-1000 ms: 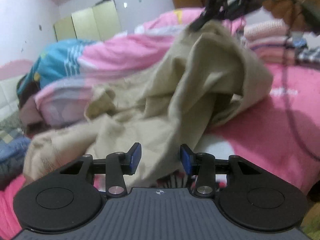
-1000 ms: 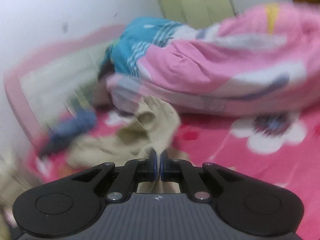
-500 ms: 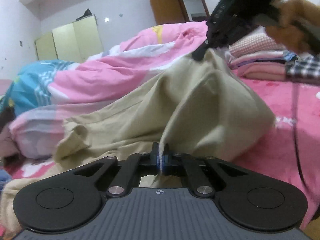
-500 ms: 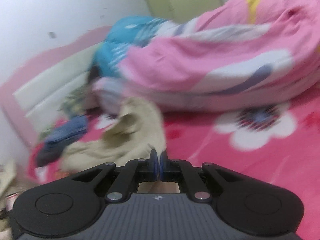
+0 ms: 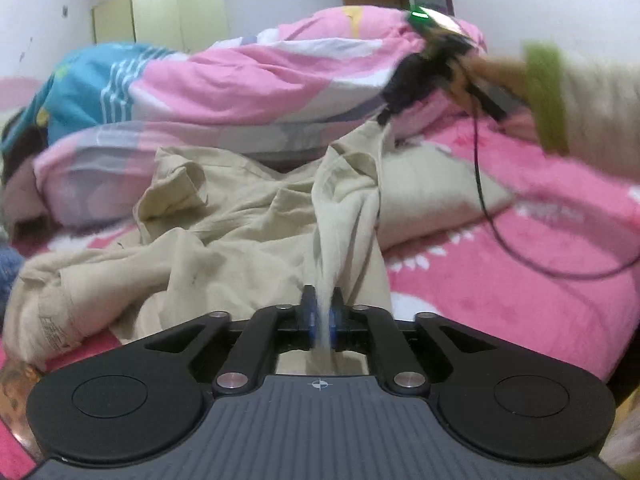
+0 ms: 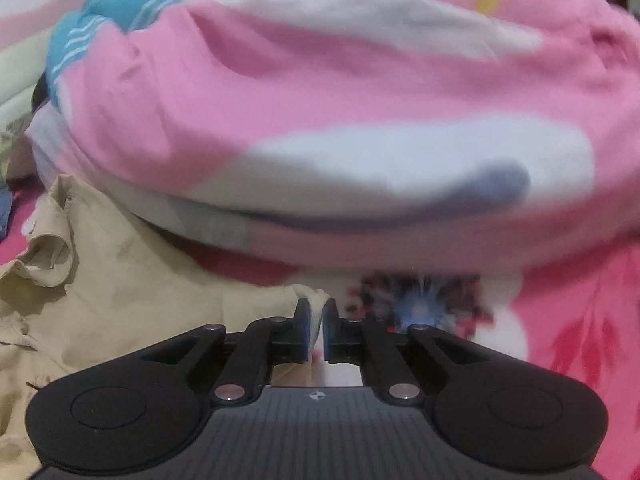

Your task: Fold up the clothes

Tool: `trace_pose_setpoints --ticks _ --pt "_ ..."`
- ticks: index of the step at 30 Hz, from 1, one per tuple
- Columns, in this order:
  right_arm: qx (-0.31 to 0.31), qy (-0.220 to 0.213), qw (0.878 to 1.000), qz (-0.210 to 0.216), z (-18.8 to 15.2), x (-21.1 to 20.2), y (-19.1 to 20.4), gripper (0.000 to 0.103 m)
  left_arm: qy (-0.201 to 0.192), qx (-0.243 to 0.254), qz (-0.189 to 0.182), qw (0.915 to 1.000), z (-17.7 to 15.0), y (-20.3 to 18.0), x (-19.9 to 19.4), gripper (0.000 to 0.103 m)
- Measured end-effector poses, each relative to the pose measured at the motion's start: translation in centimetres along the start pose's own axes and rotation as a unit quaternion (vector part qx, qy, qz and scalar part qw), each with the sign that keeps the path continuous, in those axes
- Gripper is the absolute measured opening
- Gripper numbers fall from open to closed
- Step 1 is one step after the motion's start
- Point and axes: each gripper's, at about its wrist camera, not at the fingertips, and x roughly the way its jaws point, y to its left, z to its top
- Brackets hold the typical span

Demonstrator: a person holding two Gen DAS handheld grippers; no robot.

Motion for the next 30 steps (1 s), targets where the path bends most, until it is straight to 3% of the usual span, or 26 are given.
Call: trace_pose_setpoints --ticks 1,2,3,4,5,7,10,11,12,13,16,20,23,26,30 --pt "0.014 -0.019 1.000 0.011 -0.8 -1.4 -0.4 0.014 -0.005 -0.008 -0.002 1.0000 0.1 0.1 -0.2 0.037" --pt "0.029 -0.048 0.998 0.023 -1.7 -3.5 -0.9 0.026 -0.011 -0.016 -0.004 0.9998 0.2 0.2 -0.5 0.043" --pt "0.042 -0.080 0.995 0.033 -2.8 -5.9 -1.2 0.034 -0.014 -0.023 -0.008 0.9996 0.6 0.4 -0.2 0.044" --pt "0.058 -0.110 0.991 0.050 -4.1 -8.4 -1.4 0.050 -0.016 -0.031 -0.012 0.9993 0.9 0.6 0.1 0.045" --pt "0.074 -0.121 0.987 0.077 -5.6 -10.3 -1.4 0.056 -0.017 -0.040 -0.014 0.9990 1.3 0.7 0.7 0.047" --pt "0.107 -0.084 0.983 0.120 -7.6 -11.6 -0.7 0.057 -0.015 -0.056 -0.015 0.9982 1.9 0.6 1.8 0.047" --pt "0.065 -0.064 0.985 0.145 -11.0 -12.2 3.5 0.057 -0.001 -0.077 -0.007 0.9970 2.7 0.1 4.0 0.047" --pt "0.047 -0.061 0.985 0.152 -12.1 -12.3 5.1 0.058 0.004 -0.084 -0.003 0.9965 2.8 0.0 4.5 0.042" --pt "0.013 -0.066 0.988 0.142 -13.0 -12.4 6.9 0.058 0.009 -0.091 0.002 0.9958 2.9 -0.1 5.1 0.034" --pt "0.003 -0.069 0.989 0.134 -13.0 -12.2 7.9 0.058 0.010 -0.090 0.005 0.9959 2.7 -0.2 5.3 0.018" --pt "0.020 -0.066 0.990 0.124 -11.6 -11.4 9.5 0.058 0.010 -0.075 0.005 0.9972 2.0 -1.0 4.9 0.006" --pt "0.078 -0.026 0.993 0.084 -7.8 -7.9 9.3 0.058 -0.003 -0.053 0.007 0.9986 0.6 -2.0 3.7 0.002" --pt "0.050 0.025 0.998 0.037 -6.2 -4.4 10.8 0.062 -0.011 -0.045 0.011 0.9989 -0.3 -2.5 3.1 0.001" --pt "-0.030 0.094 0.995 0.024 -8.1 -2.7 13.0 0.065 -0.023 -0.045 0.017 0.9986 -0.9 -2.6 2.4 0.001" --pt "-0.086 0.098 0.991 0.007 -11.8 -5.6 12.4 0.063 -0.038 -0.085 0.018 0.9955 -1.1 -0.5 2.1 0.001"
